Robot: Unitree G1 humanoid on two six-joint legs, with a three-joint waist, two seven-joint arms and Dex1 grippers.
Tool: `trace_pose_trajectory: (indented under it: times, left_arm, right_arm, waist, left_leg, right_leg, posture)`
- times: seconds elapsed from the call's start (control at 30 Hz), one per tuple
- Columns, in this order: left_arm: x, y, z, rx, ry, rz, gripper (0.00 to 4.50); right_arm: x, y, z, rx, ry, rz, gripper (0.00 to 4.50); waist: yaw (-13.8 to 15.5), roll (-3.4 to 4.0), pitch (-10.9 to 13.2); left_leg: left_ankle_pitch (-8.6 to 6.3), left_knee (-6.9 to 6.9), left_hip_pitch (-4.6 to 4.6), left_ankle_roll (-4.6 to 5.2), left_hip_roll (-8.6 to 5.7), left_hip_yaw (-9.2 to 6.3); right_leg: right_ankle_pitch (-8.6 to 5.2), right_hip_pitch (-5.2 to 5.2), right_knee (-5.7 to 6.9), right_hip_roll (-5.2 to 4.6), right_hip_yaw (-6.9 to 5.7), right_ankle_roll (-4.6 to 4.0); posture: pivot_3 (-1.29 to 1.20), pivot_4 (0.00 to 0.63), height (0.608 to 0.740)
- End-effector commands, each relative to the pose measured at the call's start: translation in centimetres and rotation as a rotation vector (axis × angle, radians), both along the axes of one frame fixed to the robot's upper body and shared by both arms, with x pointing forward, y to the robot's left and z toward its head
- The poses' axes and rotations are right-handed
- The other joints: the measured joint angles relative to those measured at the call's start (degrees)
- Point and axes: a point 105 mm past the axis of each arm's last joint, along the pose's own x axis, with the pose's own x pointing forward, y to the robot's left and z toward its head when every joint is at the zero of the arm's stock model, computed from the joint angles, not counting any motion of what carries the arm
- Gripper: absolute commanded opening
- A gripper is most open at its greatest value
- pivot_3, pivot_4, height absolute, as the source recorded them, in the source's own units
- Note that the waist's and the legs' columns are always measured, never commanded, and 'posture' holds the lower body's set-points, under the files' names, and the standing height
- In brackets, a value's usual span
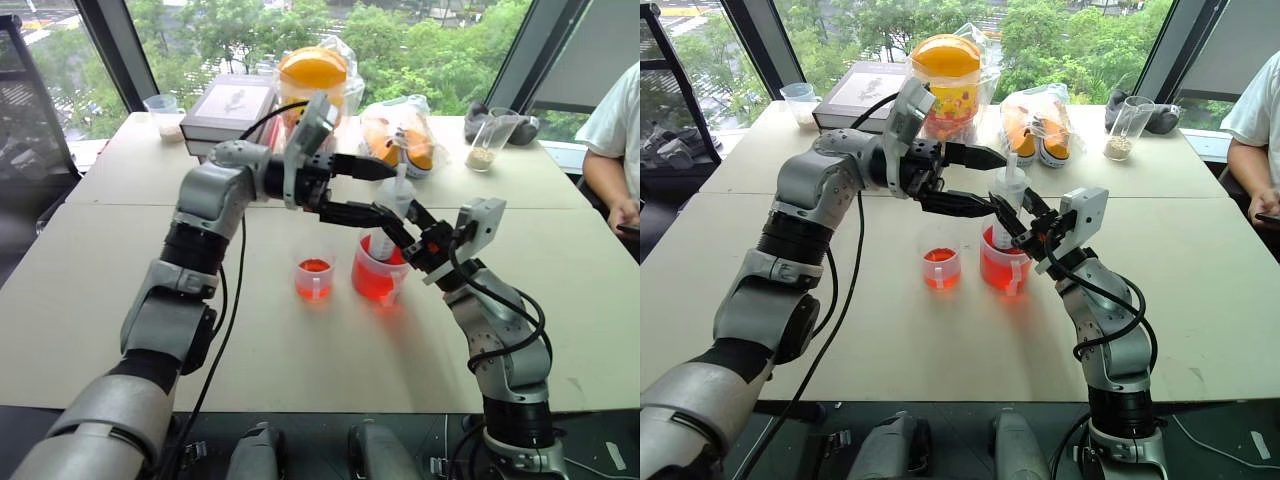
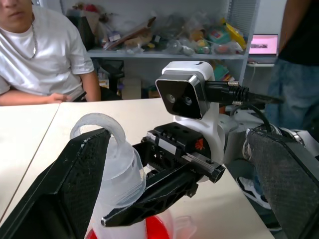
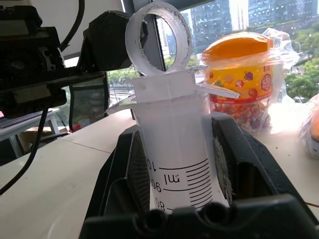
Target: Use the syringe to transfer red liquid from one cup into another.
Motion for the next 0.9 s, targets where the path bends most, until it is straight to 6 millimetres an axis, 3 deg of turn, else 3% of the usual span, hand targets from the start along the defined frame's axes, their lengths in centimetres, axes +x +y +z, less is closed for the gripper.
trace_pose_trajectory:
  times: [0.03,0.07,0.1,0.33,0.37,0.9]
  left_arm:
    - [-0.2,-1.1,1.0,0.001,-0.042,-0.012,4.50]
    - [-0.1,-1.4,1.0,0.000,-0.038,-0.011,3.96]
    - [0.0,-1.7,1.0,-0.004,-0.034,-0.011,3.70]
    - [0.4,-2.5,1.7,-0.032,-0.034,-0.010,0.19]
    - [0.5,-2.6,1.8,-0.037,-0.041,-0.005,0.04]
    - [1.9,-1.7,5.3,-0.135,-0.132,0.074,0.04]
  right_arm:
    - [-0.3,0.2,1.4,-0.009,-0.063,0.010,1.37]
    - [-0.3,0.3,1.5,-0.012,-0.068,0.011,1.37]
    - [-0.4,0.3,1.6,-0.014,-0.071,0.012,1.37]
    - [-0.4,0.3,1.3,-0.029,-0.062,0.013,1.37]
    - [-0.5,0.3,1.1,-0.030,-0.056,0.013,1.37]
    - [-0.4,0.6,-1.2,-0.040,0.057,0.046,1.37]
  waist:
    - [0.01,0.00,0.00]
    - [0.04,0.00,0.00]
    - [0.05,0.00,0.00]
    - [-0.07,0.00,0.00]
    - [-0.02,0.00,0.00]
    - [0.05,-0.01,0.00]
  left_leg:
    - [0.00,0.00,0.00,0.00,0.00,0.00]
    - [0.00,0.01,0.00,0.00,-0.01,0.00]
    - [0.00,0.01,0.00,0.00,-0.01,0.00]
    - [0.00,-0.01,0.00,0.01,-0.01,-0.03]
    - [0.00,-0.01,0.00,0.01,-0.01,-0.04]
    - [-0.01,0.01,-0.03,0.01,-0.02,-0.06]
  right_leg:
    - [0.00,0.00,0.00,0.00,0.00,0.00]
    - [0.00,0.00,0.00,0.00,0.00,0.00]
    - [0.00,0.00,-0.01,0.00,0.00,0.00]
    - [0.00,-0.01,0.00,0.02,0.00,0.00]
    - [0.00,-0.01,0.00,0.02,0.00,0.01]
    - [0.00,-0.01,-0.02,0.01,-0.01,0.00]
  posture:
    - [0.00,0.150,0.740]
    - [0.00,0.150,0.740]
    - [0.00,0.150,0.740]
    - [0.00,0.150,0.740]
    - [0.00,0.150,0.740]
    - [0.00,0.150,0.740]
